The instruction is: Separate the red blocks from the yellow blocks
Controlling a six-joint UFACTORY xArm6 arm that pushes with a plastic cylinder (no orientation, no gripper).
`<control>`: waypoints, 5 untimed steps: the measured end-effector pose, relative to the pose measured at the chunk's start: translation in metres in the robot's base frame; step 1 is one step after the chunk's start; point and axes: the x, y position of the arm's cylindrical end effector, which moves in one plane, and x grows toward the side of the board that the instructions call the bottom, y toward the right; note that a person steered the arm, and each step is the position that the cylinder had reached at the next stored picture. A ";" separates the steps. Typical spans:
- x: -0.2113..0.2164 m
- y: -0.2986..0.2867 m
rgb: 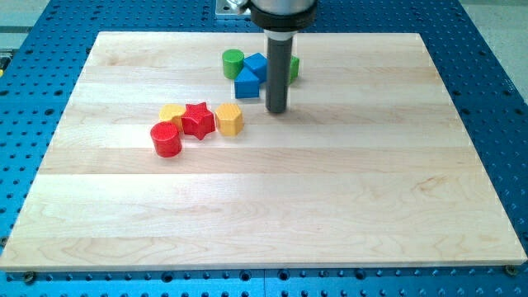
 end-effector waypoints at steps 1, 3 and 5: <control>0.000 -0.024; 0.051 -0.102; 0.094 -0.163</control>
